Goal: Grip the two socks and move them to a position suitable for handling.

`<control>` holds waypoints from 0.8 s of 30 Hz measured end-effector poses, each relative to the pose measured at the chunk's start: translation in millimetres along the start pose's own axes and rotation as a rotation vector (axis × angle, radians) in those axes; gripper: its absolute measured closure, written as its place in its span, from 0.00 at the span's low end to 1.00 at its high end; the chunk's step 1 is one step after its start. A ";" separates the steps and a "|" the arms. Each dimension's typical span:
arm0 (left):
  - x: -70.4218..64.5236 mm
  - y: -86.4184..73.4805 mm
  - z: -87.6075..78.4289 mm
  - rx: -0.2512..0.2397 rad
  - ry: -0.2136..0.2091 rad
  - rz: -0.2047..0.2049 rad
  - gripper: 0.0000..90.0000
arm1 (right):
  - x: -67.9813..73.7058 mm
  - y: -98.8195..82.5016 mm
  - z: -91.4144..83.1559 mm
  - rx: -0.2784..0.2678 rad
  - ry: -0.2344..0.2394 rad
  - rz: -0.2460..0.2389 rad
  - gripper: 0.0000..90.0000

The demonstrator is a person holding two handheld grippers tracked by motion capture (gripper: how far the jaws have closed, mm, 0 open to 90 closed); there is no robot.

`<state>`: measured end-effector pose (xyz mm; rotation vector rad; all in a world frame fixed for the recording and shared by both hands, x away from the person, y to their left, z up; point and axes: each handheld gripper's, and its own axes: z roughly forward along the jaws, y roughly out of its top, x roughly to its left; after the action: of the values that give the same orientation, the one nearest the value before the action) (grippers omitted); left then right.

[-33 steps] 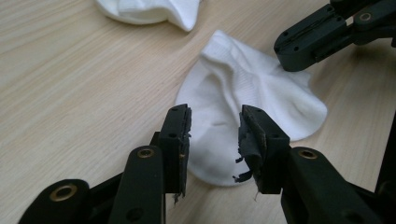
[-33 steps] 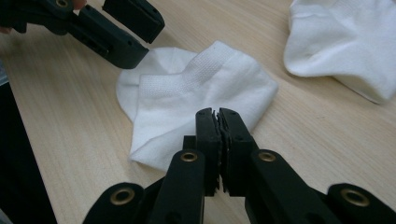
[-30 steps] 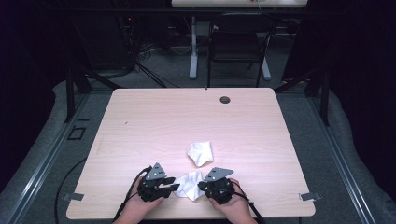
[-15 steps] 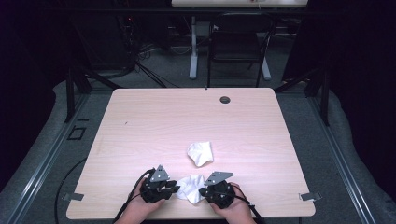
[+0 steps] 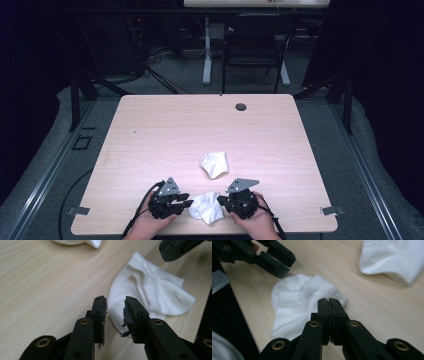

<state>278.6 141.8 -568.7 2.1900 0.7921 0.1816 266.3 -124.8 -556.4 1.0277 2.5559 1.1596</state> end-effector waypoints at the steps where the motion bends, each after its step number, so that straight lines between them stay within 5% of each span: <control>1: 5.1 2.4 -0.7 -0.008 0.005 -0.016 0.76 | -9.3 6.4 1.7 -0.011 -0.020 0.005 0.98; 10: 21.3 13.3 -1.4 -0.029 0.032 -0.051 0.67 | -51.3 34.2 23.6 -0.038 -0.110 0.048 0.93; 24: 47.9 26.6 -1.3 -0.054 0.082 -0.107 0.62 | -75.4 56.3 51.7 -0.010 -0.189 0.060 0.92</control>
<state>329.0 157.8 -554.5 2.0946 0.9369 0.2370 373.1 -115.7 -562.1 1.1593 2.3867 1.0344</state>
